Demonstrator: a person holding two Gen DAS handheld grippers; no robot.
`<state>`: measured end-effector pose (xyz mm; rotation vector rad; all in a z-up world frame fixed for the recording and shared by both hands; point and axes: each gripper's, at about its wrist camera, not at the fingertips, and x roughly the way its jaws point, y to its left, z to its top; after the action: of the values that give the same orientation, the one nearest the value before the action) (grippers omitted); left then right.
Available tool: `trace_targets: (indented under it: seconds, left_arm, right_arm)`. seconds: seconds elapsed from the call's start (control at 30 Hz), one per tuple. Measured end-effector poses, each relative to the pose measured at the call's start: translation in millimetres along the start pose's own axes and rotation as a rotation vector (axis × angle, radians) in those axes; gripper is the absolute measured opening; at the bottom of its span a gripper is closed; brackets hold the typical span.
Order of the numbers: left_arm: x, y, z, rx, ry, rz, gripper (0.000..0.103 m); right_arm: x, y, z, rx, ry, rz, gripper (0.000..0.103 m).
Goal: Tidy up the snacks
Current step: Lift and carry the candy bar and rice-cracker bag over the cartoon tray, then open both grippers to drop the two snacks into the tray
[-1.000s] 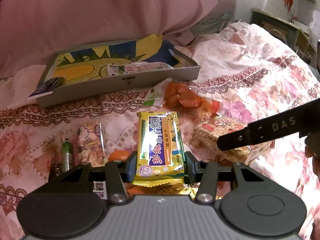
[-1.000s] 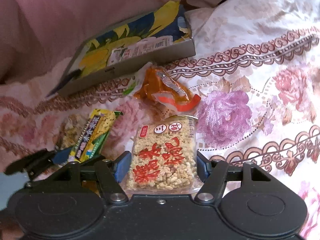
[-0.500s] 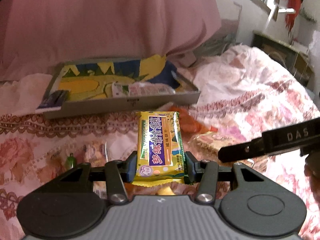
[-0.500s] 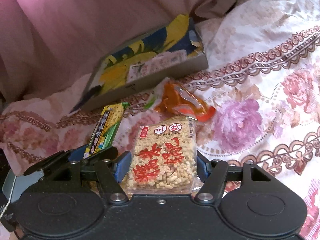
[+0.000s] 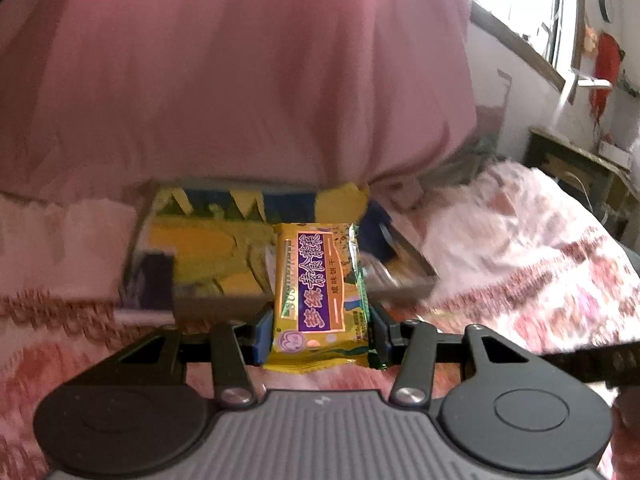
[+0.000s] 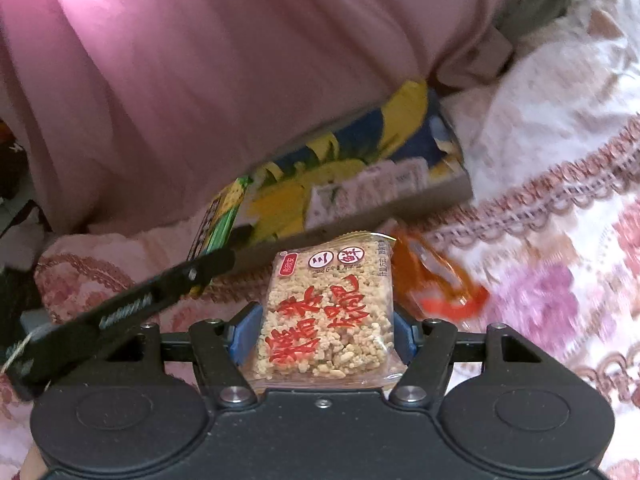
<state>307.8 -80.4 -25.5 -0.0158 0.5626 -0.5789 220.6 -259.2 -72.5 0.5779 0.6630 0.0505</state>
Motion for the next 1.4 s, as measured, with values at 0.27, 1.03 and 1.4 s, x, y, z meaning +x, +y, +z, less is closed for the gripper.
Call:
trace_targets:
  seconds: [0.27,1.03,1.4]
  left_arm:
    - [44.8,25.7,35.8,-0.030,-0.063,0.064,0.053]
    - [118.6,50.1,16.4,0.002,0.094,0.180,0.053]
    - [122.7,50.2,10.9,0.000,0.101,0.178,0.058]
  right_arm:
    - [34.7,21.0,45.5,-0.151,-0.122,-0.005,0.068]
    - [166.1,1.7,75.5,-0.190,-0.100,-0.170,0.068]
    - [169.5,-5.9,73.0,-0.167,-0.064,-0.184,0.075]
